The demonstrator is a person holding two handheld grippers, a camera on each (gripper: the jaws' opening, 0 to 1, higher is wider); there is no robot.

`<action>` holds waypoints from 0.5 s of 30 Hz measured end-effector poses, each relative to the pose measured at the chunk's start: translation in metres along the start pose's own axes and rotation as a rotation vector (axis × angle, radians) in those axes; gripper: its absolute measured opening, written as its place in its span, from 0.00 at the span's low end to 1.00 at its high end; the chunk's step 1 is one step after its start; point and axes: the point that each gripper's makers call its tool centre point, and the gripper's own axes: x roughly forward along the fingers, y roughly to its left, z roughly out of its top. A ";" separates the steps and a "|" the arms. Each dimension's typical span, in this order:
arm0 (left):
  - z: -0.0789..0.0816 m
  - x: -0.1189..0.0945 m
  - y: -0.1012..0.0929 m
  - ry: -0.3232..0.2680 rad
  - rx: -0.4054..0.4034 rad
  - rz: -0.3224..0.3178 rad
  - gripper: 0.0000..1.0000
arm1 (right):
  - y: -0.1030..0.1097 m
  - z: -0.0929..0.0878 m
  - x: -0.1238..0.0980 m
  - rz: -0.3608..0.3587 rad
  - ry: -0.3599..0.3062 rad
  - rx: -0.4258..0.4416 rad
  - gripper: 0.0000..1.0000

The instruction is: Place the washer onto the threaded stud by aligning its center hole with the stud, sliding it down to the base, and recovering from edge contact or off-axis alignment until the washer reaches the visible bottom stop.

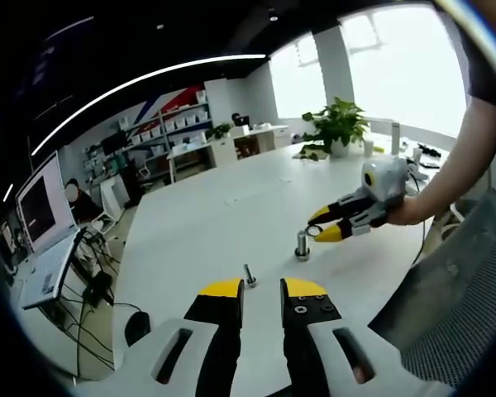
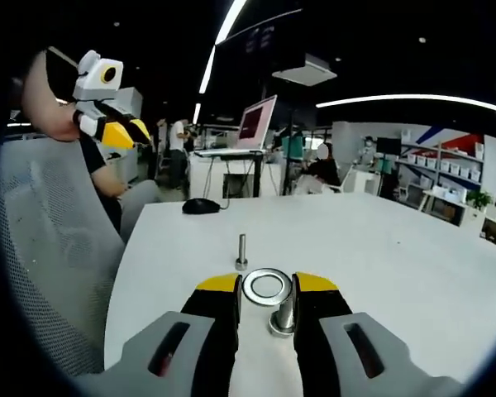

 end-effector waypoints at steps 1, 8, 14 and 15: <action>0.000 0.000 0.000 0.000 0.000 0.000 0.16 | -0.003 0.000 0.002 -0.003 0.002 0.014 0.25; 0.000 0.000 0.002 0.000 -0.001 0.008 0.16 | -0.012 -0.010 0.011 -0.017 0.049 0.038 0.25; 0.000 -0.001 0.003 -0.003 -0.001 0.014 0.16 | -0.016 -0.015 0.016 -0.018 0.075 0.056 0.25; 0.000 -0.001 0.003 -0.004 -0.002 0.015 0.16 | -0.016 -0.016 0.017 -0.017 0.080 0.058 0.25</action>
